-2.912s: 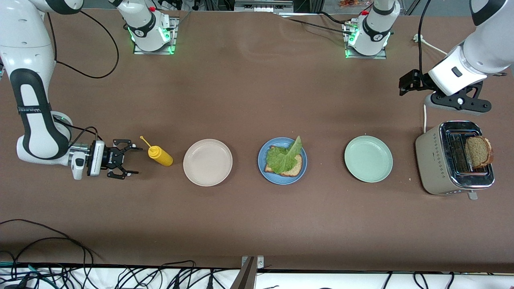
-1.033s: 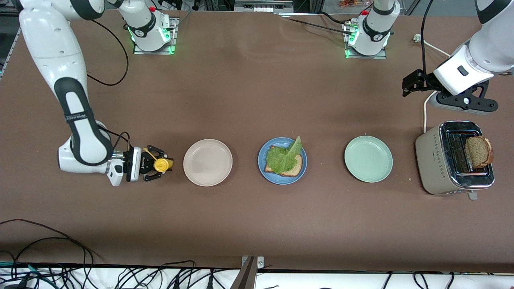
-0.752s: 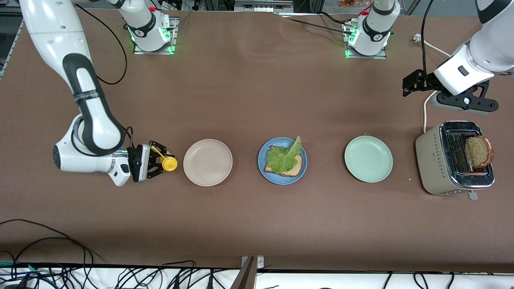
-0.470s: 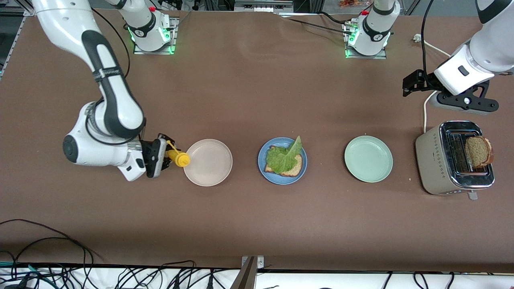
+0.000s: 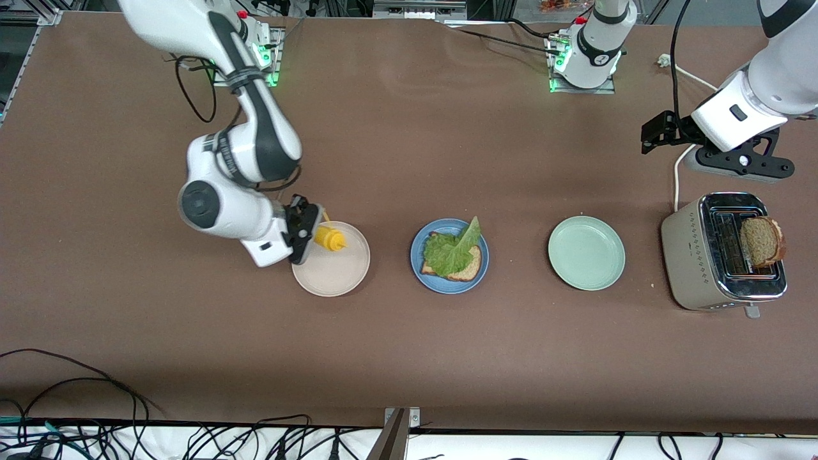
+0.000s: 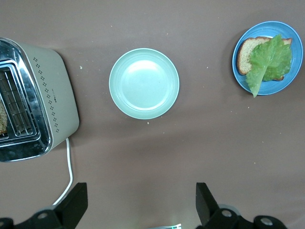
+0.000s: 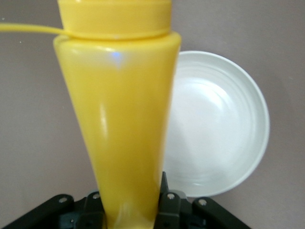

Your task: Make sandwich in blue plate with both arms

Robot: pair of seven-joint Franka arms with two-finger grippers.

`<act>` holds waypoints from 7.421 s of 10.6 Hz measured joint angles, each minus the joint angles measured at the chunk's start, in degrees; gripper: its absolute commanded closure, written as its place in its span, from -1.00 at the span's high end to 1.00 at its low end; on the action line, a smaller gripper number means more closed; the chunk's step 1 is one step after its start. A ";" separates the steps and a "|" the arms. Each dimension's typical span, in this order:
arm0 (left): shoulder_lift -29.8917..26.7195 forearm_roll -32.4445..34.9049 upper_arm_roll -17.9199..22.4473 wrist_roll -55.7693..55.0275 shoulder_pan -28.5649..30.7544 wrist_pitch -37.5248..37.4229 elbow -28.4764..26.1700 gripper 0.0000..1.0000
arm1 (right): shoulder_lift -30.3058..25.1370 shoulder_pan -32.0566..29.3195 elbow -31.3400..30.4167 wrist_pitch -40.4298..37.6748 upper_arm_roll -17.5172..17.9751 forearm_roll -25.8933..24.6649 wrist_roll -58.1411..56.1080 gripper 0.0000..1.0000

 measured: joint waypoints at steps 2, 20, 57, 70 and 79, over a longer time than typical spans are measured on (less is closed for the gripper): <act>0.01 0.00 0.01 0.00 0.02 0.00 0.00 1.00 | 0.01 6.45 1.11 0.08 -0.86 -8.52 9.70 -1.00; 0.04 0.00 0.00 0.00 0.06 0.00 0.02 1.00 | 22.57 28.74 23.77 -18.30 -3.94 -39.53 40.44 -1.00; 0.08 -0.01 -0.01 -0.07 0.07 0.00 0.11 1.00 | 17.55 -31.86 4.71 -12.10 6.33 32.13 -74.09 -1.00; 0.08 -0.01 -0.01 -0.09 0.07 0.00 0.12 1.00 | 20.77 -32.37 5.13 -12.41 2.73 37.17 -81.36 1.00; 0.09 -0.01 -0.02 -0.09 0.07 0.00 0.12 1.00 | 11.05 -32.39 6.88 -12.56 -3.20 20.85 -66.05 1.00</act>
